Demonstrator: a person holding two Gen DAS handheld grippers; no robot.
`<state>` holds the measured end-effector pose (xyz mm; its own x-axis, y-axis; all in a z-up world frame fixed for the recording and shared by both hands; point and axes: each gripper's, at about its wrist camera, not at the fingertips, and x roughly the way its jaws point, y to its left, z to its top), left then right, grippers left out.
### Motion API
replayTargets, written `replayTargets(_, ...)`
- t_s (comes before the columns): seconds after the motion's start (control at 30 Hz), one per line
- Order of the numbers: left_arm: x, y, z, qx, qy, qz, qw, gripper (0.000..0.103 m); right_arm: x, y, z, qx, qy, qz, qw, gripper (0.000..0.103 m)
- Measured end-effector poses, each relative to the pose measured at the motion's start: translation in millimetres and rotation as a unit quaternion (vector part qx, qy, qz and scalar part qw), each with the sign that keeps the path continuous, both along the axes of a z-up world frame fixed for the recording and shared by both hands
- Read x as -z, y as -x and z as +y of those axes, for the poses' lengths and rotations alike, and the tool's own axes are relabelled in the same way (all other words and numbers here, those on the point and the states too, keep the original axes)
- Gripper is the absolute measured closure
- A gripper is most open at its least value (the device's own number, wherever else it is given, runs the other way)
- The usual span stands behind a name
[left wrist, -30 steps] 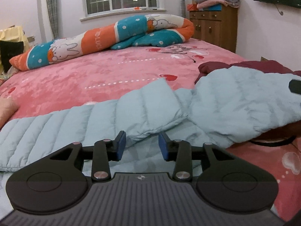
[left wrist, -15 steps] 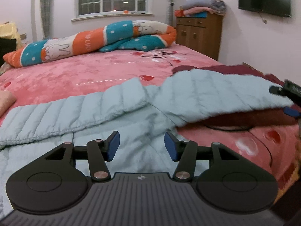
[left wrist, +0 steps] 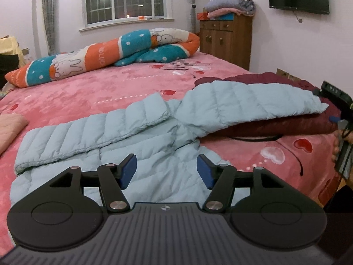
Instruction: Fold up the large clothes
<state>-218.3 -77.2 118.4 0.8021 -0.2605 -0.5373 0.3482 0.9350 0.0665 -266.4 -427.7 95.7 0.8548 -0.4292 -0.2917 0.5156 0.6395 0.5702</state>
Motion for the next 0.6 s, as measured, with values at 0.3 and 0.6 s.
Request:
replayTargets(0.3,3,-4,9,-0.025,-0.01,0.008,0.9996,0.027,6,-25,-14,-0.023,-0.012,0.004,1.0,0.017)
replayTargets(0.6,13,-18,33,-0.072,0.023,0.002,0.9971,0.024,11,-41,-16,-0.05,-0.054,-0.001,0.997,0.057)
